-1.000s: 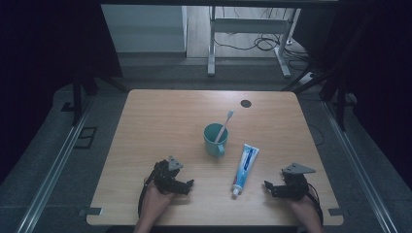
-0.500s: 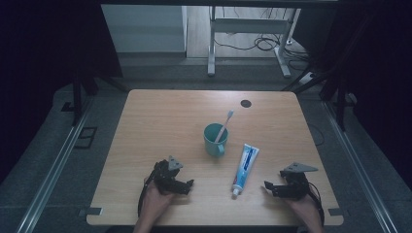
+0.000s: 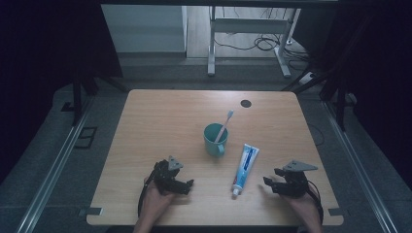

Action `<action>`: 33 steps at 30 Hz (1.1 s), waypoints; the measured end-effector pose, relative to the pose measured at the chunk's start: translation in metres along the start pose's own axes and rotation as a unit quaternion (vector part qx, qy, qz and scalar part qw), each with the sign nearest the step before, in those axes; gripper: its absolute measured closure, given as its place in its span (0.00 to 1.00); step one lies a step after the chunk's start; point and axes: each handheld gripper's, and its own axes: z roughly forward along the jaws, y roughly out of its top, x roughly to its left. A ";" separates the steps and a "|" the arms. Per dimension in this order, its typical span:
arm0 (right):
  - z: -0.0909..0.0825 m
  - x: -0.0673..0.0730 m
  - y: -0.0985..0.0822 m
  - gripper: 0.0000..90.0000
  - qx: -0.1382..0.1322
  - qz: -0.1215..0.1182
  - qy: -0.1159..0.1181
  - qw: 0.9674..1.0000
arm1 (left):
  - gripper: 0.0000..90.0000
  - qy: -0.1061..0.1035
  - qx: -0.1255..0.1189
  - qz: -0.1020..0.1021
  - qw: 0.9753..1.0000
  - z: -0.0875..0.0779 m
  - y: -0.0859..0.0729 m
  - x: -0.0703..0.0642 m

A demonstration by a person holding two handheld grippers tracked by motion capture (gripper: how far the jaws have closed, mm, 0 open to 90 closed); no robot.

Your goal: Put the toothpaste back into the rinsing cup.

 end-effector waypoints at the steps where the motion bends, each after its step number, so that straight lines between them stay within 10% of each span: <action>1: 0.000 0.002 0.002 0.46 -0.003 -0.001 0.001 1.000 | 0.00 0.000 0.000 0.000 1.000 0.000 0.000 0.000; 25: 0.018 0.042 0.054 0.97 0.030 -0.055 0.090 0.994 | 0.00 0.000 0.000 0.000 1.000 0.000 0.000 0.000; 33: 0.038 0.058 0.066 0.99 0.049 -0.070 0.107 0.991 | 0.00 0.001 -0.001 -0.001 1.000 0.000 0.000 0.000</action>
